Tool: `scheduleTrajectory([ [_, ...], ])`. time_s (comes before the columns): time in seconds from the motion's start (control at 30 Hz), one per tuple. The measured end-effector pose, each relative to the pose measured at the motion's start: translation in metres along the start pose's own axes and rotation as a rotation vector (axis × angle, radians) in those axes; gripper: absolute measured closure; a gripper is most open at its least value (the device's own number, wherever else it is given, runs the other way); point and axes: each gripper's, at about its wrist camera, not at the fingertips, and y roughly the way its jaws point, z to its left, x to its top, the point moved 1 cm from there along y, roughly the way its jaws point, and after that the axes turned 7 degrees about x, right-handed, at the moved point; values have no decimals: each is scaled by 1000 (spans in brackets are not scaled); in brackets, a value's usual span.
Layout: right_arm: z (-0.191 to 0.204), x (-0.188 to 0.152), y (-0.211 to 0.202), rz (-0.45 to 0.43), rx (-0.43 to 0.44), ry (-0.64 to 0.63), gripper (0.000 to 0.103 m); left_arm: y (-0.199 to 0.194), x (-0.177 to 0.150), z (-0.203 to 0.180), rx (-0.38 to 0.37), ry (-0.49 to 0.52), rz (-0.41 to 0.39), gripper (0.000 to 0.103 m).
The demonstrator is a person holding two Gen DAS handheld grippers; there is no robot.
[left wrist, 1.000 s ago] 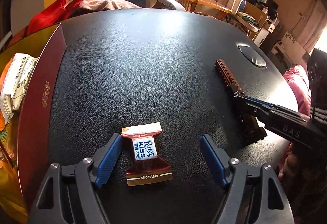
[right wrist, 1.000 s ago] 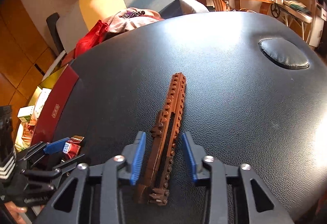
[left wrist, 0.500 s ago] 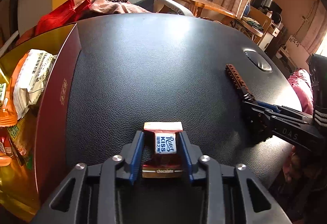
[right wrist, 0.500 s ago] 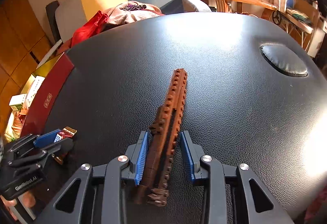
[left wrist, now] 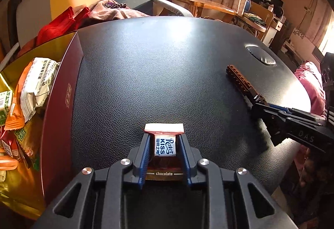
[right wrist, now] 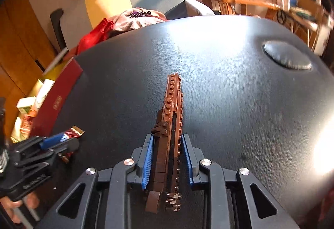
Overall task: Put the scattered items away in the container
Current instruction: 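Carry the candy and toy rifle in both tools over the gold tray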
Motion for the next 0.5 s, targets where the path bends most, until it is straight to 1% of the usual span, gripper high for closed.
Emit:
scheduleTrajectory([
  [0.13,2,-8,-9,-5,60,44,77,-9,-2,5,-14,-10,-16,78],
  [0.3,26,-3,-15,-20,102,9,77,-31,3,14,-19,-28,-68,78],
  [0.43,60,9,-18,-34,159,-55,77,-51,7,37,-2,-83,-109,78],
  [0.5,83,16,-16,-37,200,-100,77,-62,8,54,23,-121,-131,78],
])
